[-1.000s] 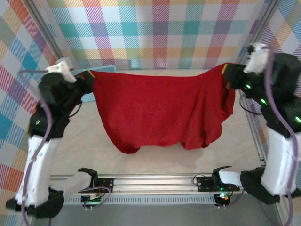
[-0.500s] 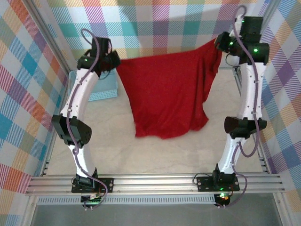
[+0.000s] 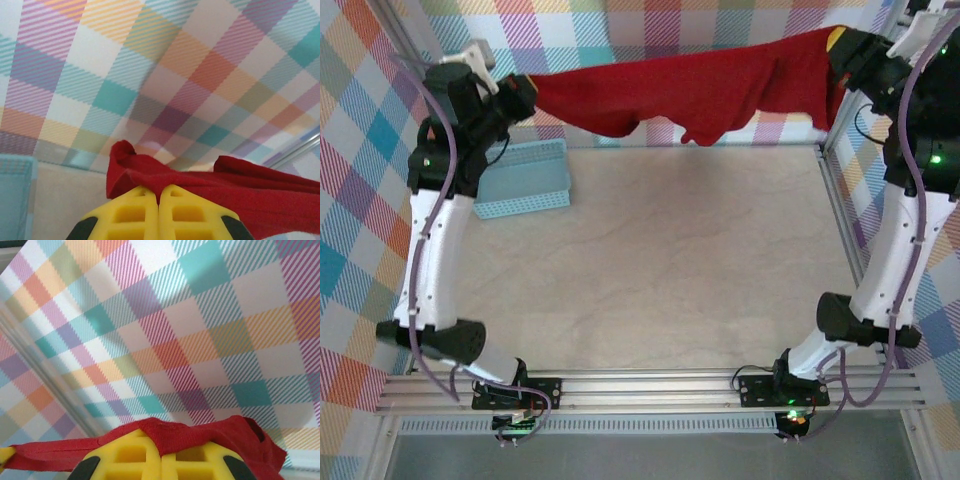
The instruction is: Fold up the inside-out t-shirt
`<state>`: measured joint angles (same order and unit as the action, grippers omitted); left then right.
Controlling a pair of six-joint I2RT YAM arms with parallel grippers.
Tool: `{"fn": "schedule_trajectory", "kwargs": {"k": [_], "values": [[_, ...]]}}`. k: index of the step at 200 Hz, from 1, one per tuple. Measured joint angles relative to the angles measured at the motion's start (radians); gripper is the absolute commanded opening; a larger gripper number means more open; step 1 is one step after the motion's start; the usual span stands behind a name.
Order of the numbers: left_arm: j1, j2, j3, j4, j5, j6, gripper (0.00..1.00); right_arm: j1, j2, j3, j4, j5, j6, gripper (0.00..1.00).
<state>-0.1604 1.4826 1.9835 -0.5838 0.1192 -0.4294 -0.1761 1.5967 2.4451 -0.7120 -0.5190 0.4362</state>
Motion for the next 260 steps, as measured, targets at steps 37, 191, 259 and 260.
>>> {"fn": "schedule_trajectory", "kwargs": {"k": [37,191,259,260], "values": [[0.000,-0.154,-0.464,0.114,0.050,-0.020,0.00,-0.002,-0.198,-0.590,0.029,-0.032,0.027,0.00],[-0.258,-0.465,-1.432,0.114,0.020,-0.165,0.11,-0.008,-0.964,-1.814,-0.175,0.095,0.199,0.11],[-0.264,-0.798,-1.392,-0.044,-0.107,-0.229,0.56,-0.008,-1.030,-1.584,-0.317,0.230,0.200,0.62],[-0.264,-0.797,-1.386,-0.047,-0.108,-0.229,0.56,-0.008,-1.027,-1.580,-0.316,0.230,0.197,0.62]]}}
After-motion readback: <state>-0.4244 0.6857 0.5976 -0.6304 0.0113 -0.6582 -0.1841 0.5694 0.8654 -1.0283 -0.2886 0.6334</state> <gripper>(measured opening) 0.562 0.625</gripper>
